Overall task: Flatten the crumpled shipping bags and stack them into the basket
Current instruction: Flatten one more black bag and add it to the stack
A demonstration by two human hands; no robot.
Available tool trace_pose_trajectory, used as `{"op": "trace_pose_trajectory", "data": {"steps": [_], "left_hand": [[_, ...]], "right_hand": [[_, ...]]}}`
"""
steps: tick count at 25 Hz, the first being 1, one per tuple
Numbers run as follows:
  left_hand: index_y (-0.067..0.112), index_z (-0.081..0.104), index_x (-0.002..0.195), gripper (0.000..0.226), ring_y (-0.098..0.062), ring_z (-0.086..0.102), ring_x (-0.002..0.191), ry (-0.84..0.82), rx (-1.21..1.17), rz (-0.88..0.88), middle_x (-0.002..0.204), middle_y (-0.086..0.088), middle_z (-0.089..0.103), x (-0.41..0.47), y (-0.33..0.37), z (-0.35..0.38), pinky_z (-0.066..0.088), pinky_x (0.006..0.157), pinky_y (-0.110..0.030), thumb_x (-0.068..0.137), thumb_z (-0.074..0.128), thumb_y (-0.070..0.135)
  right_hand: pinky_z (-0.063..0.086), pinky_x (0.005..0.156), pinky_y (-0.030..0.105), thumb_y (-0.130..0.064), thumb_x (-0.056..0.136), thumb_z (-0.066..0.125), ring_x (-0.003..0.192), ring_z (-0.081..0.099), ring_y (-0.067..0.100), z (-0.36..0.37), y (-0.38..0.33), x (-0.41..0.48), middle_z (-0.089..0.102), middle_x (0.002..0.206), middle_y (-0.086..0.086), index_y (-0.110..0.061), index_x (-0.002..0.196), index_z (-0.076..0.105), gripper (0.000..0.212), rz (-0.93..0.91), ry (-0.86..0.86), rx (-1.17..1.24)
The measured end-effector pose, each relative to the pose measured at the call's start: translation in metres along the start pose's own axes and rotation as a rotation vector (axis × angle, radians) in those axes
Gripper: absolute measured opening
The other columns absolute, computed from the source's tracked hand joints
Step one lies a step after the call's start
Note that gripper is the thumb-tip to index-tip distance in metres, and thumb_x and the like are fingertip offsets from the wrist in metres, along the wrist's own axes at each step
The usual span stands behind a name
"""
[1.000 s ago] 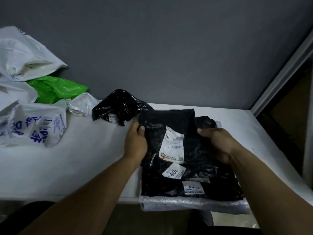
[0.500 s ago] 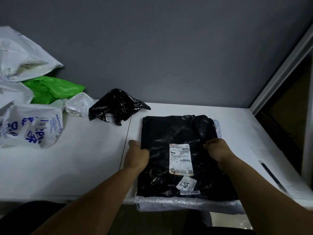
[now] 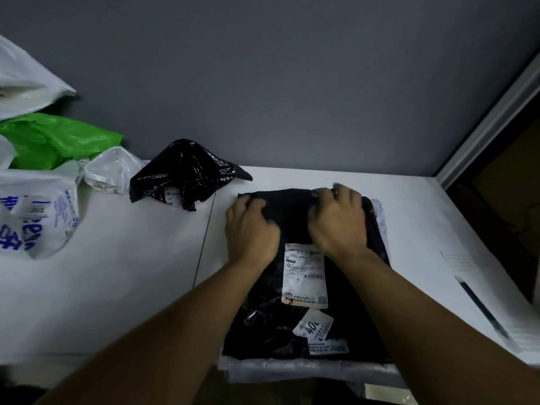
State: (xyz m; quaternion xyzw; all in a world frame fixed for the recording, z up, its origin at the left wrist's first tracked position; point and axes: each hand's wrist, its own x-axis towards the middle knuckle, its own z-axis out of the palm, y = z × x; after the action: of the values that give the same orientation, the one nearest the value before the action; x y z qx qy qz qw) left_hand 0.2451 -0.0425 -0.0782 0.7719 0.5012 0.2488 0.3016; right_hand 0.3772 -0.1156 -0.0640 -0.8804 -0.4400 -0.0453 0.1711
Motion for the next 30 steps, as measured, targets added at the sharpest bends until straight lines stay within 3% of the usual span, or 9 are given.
{"op": "trace_pose_trajectory", "data": {"steps": [4,7,14,25,30], "left_hand": [[0.022,0.037,0.150,0.051,-0.029,0.006,0.151,-0.057,0.257,0.078,0.162,-0.008,0.020,0.037,0.001,0.047,0.006,0.122,-0.047,0.099,0.039,0.021],[0.028,0.025,0.155,0.053,-0.029,-0.003,0.152,-0.122,0.414,0.076,0.165,-0.007,0.010,0.047,-0.024,0.079,-0.001,0.121,-0.053,0.103,0.028,0.040],[0.031,0.003,0.157,0.059,-0.033,-0.016,0.150,-0.180,0.586,0.089,0.166,-0.007,-0.008,0.047,-0.042,0.110,-0.013,0.117,-0.059,0.102,0.011,0.050],[0.030,0.005,0.157,0.060,-0.033,-0.013,0.151,-0.198,0.616,0.086,0.166,-0.008,-0.005,0.047,-0.046,0.112,-0.010,0.117,-0.060,0.101,0.011,0.051],[0.025,0.015,0.157,0.061,-0.029,-0.006,0.152,-0.136,0.475,0.156,0.166,-0.009,0.005,0.044,-0.038,0.086,-0.009,0.119,-0.056,0.102,0.023,0.050]], "right_hand": [[0.004,0.118,0.067,-0.044,0.105,0.024,0.152,-0.001,0.038,0.036,-0.016,0.038,0.010,0.166,0.011,-0.027,0.152,0.033,0.051,-0.049,-0.211,-0.100],[-0.005,0.117,0.067,-0.054,0.104,0.014,0.153,-0.010,0.034,0.072,0.008,0.040,0.000,0.169,0.006,-0.030,0.159,0.016,0.060,-0.055,-0.333,-0.165],[-0.007,0.121,0.058,-0.061,0.100,0.008,0.153,-0.011,0.033,0.117,0.041,0.028,-0.003,0.168,0.010,-0.028,0.161,0.004,0.069,-0.029,-0.275,-0.238],[-0.008,0.121,0.058,-0.060,0.101,0.008,0.154,-0.009,0.032,0.123,0.041,0.026,0.000,0.168,0.012,-0.027,0.161,0.005,0.069,-0.021,-0.279,-0.214],[-0.009,0.121,0.058,-0.060,0.101,0.006,0.154,-0.009,0.032,0.099,0.032,0.027,0.000,0.168,0.015,-0.023,0.161,0.005,0.071,-0.034,-0.311,-0.296]]}}
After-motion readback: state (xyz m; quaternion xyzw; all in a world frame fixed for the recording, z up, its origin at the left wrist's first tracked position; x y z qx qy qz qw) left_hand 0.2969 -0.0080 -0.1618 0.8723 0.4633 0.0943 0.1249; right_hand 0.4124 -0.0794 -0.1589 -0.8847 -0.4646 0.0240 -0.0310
